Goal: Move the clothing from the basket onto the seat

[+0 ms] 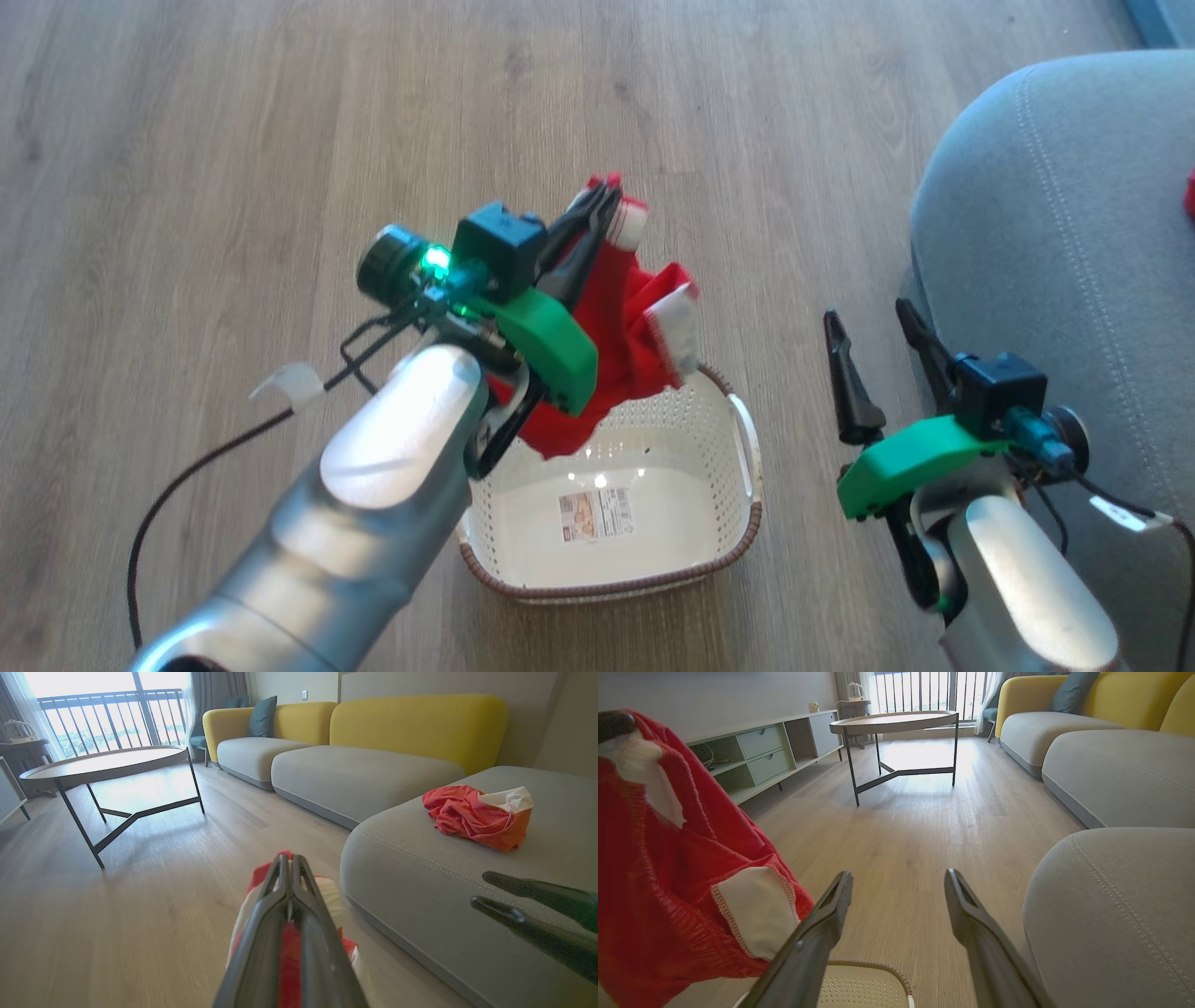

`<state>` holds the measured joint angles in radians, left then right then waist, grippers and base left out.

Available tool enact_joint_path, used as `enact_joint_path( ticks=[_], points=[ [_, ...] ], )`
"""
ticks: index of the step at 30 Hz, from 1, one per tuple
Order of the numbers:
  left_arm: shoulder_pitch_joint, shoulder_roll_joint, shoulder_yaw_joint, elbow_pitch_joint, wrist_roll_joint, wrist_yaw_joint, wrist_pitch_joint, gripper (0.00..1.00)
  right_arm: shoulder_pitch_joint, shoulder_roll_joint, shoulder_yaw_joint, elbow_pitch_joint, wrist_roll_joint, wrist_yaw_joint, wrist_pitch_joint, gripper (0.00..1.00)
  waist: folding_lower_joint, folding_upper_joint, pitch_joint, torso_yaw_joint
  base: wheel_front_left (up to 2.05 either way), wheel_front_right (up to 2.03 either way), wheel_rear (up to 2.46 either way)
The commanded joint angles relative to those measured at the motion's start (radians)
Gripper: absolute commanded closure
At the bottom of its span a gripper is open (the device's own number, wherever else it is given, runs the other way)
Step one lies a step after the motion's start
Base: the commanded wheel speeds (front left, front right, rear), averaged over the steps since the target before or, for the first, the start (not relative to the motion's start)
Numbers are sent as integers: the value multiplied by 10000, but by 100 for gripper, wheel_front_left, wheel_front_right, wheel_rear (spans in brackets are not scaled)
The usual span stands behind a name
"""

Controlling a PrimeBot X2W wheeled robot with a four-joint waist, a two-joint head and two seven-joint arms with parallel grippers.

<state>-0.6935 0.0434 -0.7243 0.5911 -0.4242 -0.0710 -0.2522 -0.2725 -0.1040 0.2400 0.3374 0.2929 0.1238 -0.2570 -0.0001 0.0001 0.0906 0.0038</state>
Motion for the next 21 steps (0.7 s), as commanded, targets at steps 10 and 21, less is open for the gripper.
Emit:
enact_joint_path(
  ticks=[10, 21],
  points=[
    [-1561, 83, 389, -1006, -162, 94, 101, 100, 234, 155, 442, -236, 109, 69, -47, 0, 1, -1, -370, -137, 0, 0, 0],
    [-1739, 76, 113, -1205, -292, 157, 260, 100, -269, 39, 1805, -2792, 434, 69, -47, 0, 1, -1, -237, -228, 0, 0, 0]
  ],
)
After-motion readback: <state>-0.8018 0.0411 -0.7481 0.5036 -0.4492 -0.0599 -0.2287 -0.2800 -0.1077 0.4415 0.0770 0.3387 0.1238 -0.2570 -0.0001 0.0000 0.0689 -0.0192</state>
